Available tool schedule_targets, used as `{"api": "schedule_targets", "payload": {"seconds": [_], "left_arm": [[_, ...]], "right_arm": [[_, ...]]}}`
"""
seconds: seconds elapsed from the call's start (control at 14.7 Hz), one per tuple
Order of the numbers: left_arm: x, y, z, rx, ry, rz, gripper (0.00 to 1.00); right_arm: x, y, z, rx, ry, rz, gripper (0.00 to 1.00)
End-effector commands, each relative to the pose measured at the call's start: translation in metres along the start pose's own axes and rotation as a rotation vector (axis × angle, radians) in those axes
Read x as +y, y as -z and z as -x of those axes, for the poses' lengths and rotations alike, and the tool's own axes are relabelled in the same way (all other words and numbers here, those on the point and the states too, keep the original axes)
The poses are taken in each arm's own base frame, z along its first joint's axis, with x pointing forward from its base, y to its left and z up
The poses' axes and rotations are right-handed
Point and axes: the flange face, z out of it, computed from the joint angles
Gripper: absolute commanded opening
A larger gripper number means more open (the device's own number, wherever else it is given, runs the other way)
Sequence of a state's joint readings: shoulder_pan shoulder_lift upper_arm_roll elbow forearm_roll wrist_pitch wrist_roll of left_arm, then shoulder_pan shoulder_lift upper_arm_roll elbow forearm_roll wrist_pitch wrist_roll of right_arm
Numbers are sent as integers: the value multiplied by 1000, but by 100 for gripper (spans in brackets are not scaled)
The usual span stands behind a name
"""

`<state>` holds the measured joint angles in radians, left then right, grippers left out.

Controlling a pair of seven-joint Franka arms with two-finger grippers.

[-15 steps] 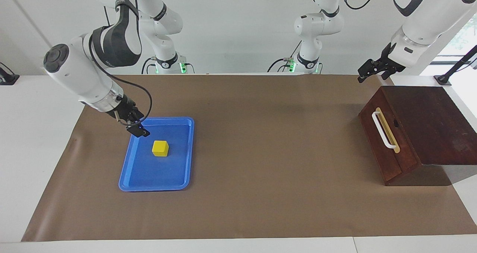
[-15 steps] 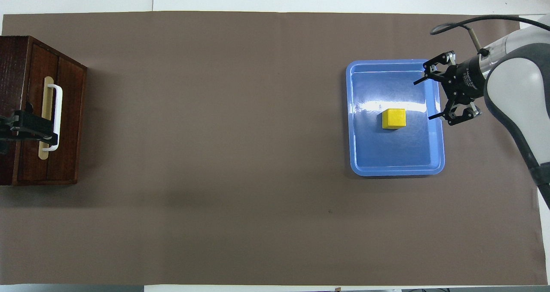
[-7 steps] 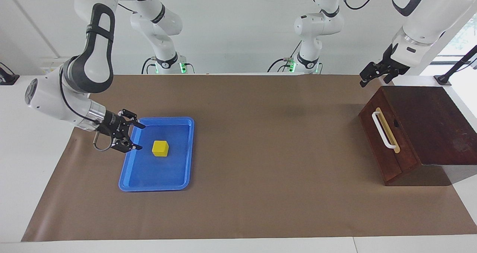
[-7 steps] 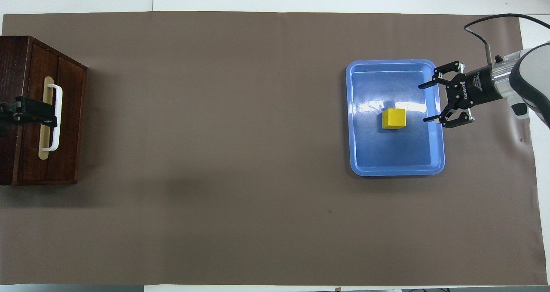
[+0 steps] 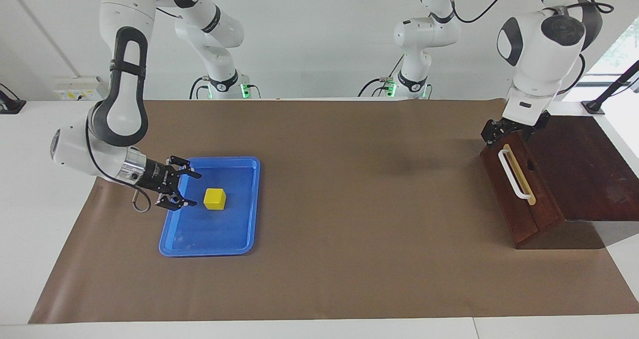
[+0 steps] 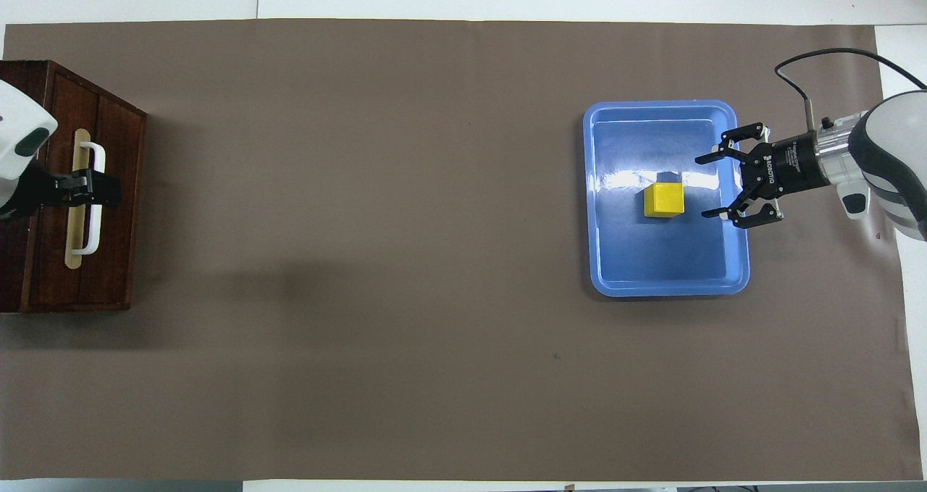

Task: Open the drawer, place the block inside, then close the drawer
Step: 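Grasp the yellow block with the right gripper while the left gripper pulls the drawer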

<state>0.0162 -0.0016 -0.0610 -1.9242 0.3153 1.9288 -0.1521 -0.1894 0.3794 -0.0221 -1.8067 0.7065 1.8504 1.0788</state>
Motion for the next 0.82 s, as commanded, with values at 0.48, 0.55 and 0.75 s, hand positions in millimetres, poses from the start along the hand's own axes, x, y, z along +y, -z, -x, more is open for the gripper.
{"api": "schedule_targets", "payload": {"seconds": [0.48, 0.55, 0.75], "left_arm": [[39, -72, -39, 105, -56, -101, 100], [36, -73, -41, 113, -58, -107, 100], [45, -99, -49, 101, -90, -122, 100]], "right_arm": [[19, -35, -30, -45, 26, -69, 92], [20, -37, -31, -40, 22, -80, 92], [22, -47, -31, -42, 18, -97, 92]]}}
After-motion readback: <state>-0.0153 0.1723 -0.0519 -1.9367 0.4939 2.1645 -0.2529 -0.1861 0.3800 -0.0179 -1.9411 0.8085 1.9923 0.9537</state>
